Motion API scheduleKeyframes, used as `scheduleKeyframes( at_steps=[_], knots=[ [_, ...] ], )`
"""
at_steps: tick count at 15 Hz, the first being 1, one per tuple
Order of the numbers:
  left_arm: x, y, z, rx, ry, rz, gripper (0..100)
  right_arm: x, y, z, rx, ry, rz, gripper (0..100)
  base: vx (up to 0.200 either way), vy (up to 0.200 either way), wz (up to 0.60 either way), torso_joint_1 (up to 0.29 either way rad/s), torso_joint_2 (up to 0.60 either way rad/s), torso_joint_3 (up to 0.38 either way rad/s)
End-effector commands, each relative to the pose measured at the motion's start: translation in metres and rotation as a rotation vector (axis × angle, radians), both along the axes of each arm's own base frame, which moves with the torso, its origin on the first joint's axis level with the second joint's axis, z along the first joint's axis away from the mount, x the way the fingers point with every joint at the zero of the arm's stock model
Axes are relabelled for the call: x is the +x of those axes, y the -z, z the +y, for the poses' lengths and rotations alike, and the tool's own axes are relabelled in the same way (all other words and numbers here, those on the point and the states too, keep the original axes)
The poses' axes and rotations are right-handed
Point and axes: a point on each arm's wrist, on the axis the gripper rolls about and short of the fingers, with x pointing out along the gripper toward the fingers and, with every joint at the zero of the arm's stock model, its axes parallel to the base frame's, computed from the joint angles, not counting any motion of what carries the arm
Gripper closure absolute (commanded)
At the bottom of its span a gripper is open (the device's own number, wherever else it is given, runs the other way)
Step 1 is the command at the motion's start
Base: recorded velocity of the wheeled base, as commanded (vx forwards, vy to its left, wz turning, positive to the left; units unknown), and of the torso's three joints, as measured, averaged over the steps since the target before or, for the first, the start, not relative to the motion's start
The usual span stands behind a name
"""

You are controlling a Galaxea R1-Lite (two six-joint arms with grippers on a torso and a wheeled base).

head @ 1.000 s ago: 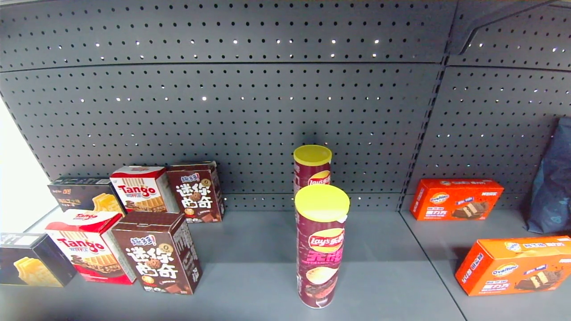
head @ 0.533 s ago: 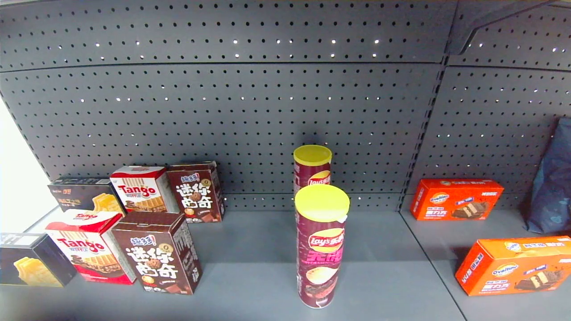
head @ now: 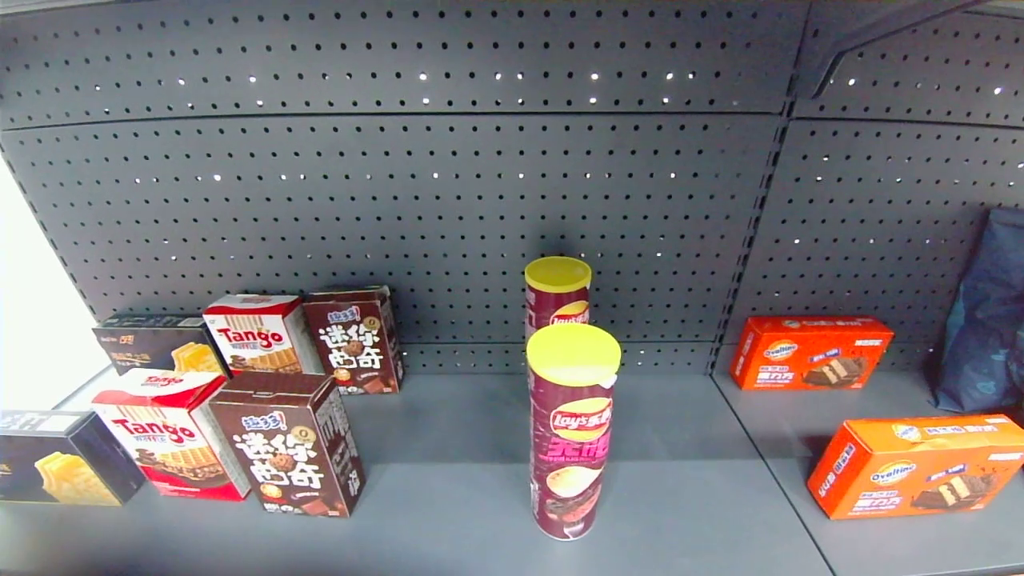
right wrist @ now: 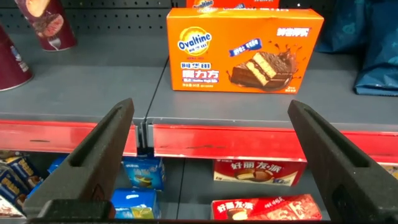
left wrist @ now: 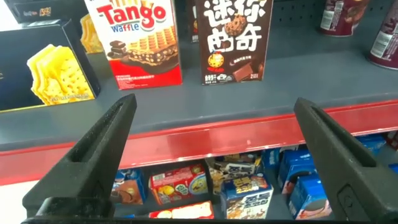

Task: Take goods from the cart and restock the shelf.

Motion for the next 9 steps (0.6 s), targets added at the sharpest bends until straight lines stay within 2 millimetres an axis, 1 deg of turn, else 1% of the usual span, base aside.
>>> scheduleKeyframes(
  at_steps=[1,6,7,9],
  knots=[
    [-0.0001,0.0,0.0,0.0,0.0,0.0,0,0.0,0.0002,0.0,0.0,0.0,0.0,0,0.0,0.0,0.0,0.0,0.0,0.0],
    [0.0,0.0,0.0,0.001,-0.002,0.0,0,0.0,0.0002,0.0,0.0,0.0,0.0,0,0.0,0.0,0.0,0.0,0.0,0.0],
    [0.0001,0.0005,0.0,0.0,-0.002,0.002,0,0.0,0.0002,0.0,0.0,0.0,0.0,0,0.0,-0.2,0.0,-0.012,0.0,0.002],
    [0.0001,0.0005,0.0,-0.002,0.0,0.002,0,0.0,0.0002,0.0,0.0,0.0,0.0,0,0.0,0.0,0.0,0.0,0.0,0.0]
  ],
)
